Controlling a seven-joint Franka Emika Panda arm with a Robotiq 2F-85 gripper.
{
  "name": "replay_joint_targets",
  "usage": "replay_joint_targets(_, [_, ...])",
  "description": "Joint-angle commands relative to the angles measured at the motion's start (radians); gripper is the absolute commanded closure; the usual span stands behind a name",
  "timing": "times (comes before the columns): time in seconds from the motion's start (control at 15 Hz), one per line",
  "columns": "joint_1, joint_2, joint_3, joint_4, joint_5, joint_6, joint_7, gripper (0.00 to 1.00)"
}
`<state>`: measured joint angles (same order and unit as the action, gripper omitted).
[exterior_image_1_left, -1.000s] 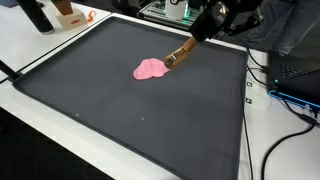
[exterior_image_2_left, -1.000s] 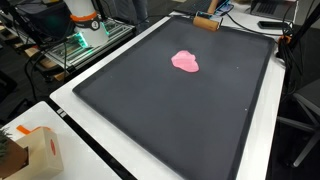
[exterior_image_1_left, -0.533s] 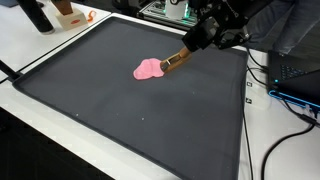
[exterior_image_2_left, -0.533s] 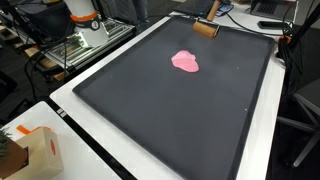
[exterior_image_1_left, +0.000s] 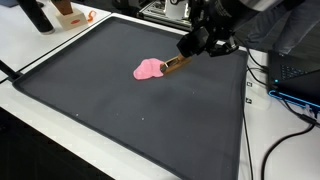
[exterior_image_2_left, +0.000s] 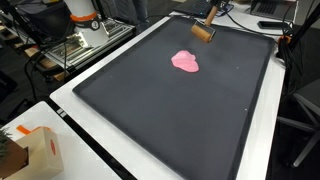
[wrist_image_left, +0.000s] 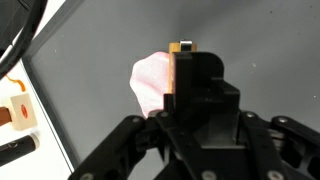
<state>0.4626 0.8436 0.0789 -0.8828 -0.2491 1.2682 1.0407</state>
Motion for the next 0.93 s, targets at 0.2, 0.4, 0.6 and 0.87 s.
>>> replay_joint_targets(0.2, [-0.041,0.058,0.007,0.088,0.075,-0.066,0.021,0.77])
replay_joint_targets(0.4, [-0.058,0.068,0.008,0.099,0.100,-0.066,0.021,0.77])
replay_joint_targets(0.6, [-0.075,0.067,0.009,0.098,0.121,-0.062,0.014,0.77])
replay_joint_targets(0.87, [-0.095,0.062,0.009,0.096,0.135,-0.047,0.009,0.77])
